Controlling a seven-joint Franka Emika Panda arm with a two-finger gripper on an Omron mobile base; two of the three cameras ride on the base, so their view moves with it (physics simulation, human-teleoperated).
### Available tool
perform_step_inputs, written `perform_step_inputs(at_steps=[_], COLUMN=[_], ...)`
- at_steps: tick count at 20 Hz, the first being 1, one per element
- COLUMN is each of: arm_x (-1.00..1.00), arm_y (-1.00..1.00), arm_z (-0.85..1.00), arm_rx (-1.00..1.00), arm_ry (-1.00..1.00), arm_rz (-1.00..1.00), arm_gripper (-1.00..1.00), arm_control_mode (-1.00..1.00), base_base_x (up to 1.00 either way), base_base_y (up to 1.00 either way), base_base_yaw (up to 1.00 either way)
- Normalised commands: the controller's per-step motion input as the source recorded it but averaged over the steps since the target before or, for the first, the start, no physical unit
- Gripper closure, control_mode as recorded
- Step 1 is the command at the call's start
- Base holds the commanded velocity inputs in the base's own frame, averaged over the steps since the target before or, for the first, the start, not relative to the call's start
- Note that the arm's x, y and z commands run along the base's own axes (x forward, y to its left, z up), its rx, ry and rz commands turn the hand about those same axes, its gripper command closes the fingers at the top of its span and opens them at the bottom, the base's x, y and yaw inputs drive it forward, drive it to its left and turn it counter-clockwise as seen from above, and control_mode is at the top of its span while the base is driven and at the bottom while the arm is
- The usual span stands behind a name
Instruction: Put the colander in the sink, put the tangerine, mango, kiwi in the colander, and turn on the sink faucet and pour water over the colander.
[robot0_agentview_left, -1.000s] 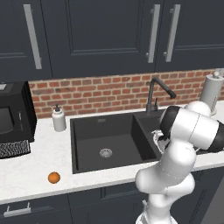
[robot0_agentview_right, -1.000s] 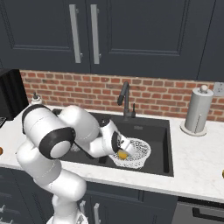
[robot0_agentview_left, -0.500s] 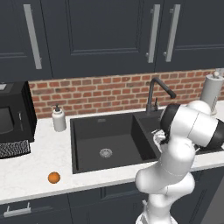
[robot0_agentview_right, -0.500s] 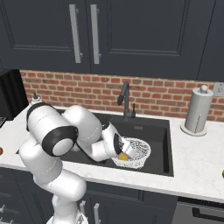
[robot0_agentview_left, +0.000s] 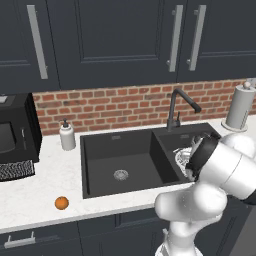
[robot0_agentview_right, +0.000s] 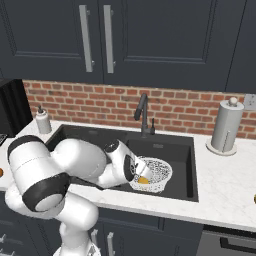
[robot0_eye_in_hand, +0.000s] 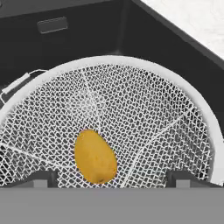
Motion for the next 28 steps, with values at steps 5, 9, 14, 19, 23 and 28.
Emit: perform_step_inputs(at_steps=[5,9,14,19,23,28], arm_x=[-0.32,-0.11,0.00,-0.01,-0.09,-0.15], arm_y=[0.49,0.66,0.77,0.98,1.00,1.00], arm_z=[1.00,1.00,1.00,0.86,0.32,0.02], arm_rx=[0.00,0.00,0.00,0.00,0.00,0.00], arm_ry=[-0.14,-0.13,-0.07,0.00,0.11,0.18], arm_rz=[0.00,0.00,0.03,0.06,0.10,0.12], arm_gripper=[-1.00,-1.00,-1.00,-1.00,-1.00,-1.00], arm_control_mode=[-1.00,-1.00,-1.00,-1.00,-1.00,-1.00], base_base_x=[0.00,0.00,0.00,0.00,0.00,0.00], base_base_y=[0.00,0.00,0.00,0.00,0.00,0.00], base_base_yaw=[0.00,0.00,0.00,0.00,0.00,0.00])
